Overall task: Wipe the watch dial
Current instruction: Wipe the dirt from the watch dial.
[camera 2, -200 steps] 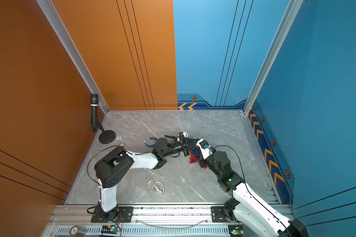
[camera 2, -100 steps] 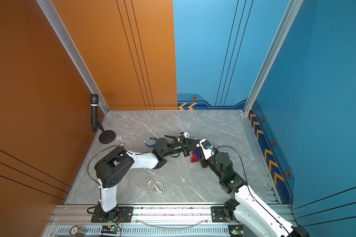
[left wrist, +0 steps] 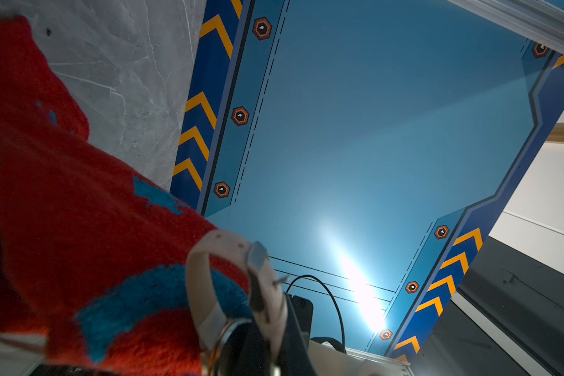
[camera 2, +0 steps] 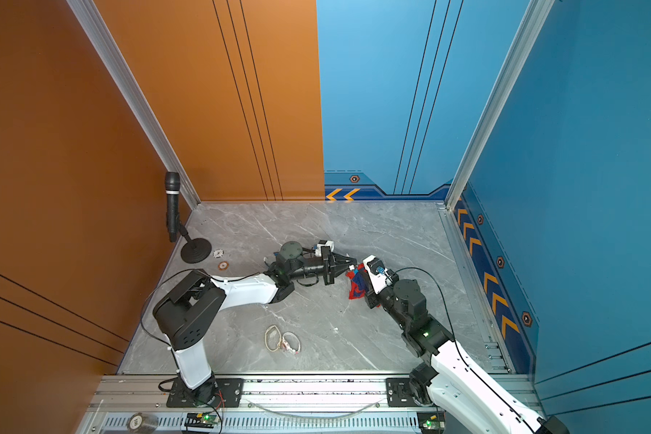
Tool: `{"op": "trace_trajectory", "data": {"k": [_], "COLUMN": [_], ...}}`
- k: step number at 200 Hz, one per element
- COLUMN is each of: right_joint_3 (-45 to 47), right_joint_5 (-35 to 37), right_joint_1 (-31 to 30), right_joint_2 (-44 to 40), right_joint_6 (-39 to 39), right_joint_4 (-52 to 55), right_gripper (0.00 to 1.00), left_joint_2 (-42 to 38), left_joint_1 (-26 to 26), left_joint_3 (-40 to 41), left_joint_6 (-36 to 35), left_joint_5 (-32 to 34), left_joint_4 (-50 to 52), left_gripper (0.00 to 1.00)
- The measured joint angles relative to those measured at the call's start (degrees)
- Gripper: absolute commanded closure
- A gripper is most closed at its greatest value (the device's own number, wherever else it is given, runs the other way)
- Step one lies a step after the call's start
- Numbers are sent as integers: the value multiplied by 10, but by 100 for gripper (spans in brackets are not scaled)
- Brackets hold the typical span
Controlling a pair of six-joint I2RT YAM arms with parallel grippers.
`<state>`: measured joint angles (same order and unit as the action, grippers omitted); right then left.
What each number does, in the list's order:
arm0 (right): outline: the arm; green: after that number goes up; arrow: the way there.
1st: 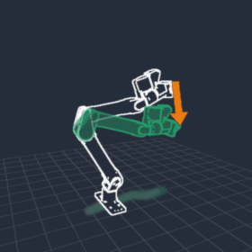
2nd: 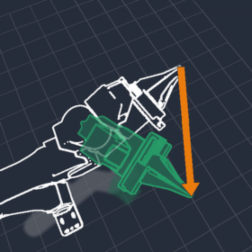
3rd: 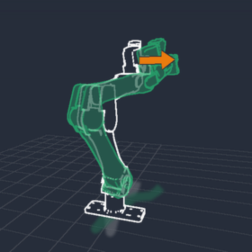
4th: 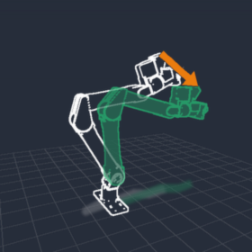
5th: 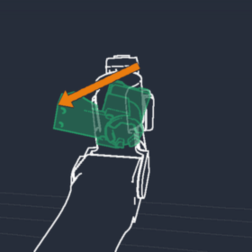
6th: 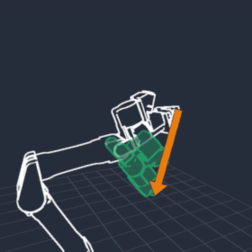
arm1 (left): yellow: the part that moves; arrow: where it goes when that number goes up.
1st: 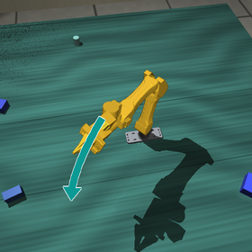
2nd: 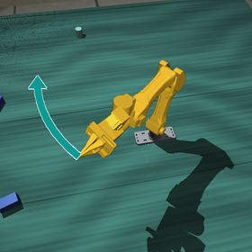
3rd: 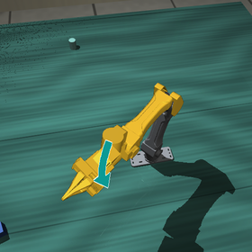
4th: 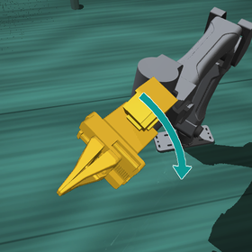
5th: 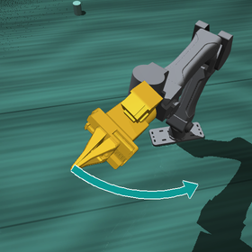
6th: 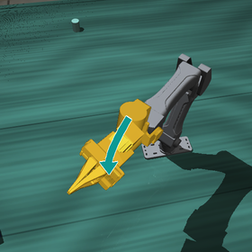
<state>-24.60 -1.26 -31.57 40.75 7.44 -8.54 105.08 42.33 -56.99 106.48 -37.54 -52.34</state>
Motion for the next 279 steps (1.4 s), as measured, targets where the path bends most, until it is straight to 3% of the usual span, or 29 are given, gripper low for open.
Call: {"op": "trace_trajectory", "data": {"k": [75, 187, 279], "right_joint_3": [0, -3, -26], "right_joint_5": [0, -16, -15], "right_joint_1": [5, 85, 87], "right_joint_2": [-12, -63, -71], "right_joint_6": [-75, -209, -176], "right_joint_4": [-37, -99, -9], "right_gripper": [100, 100, 100], "left_joint_2": [-2, 48, 41], "left_joint_1": [7, 14, -2], "left_joint_3": [-27, -11, -23], "left_joint_6": [-25, 35, 57], "left_joint_5": [0, 36, 46], "left_joint_4": [37, -75, -85], "left_gripper": [100, 100, 100]}}
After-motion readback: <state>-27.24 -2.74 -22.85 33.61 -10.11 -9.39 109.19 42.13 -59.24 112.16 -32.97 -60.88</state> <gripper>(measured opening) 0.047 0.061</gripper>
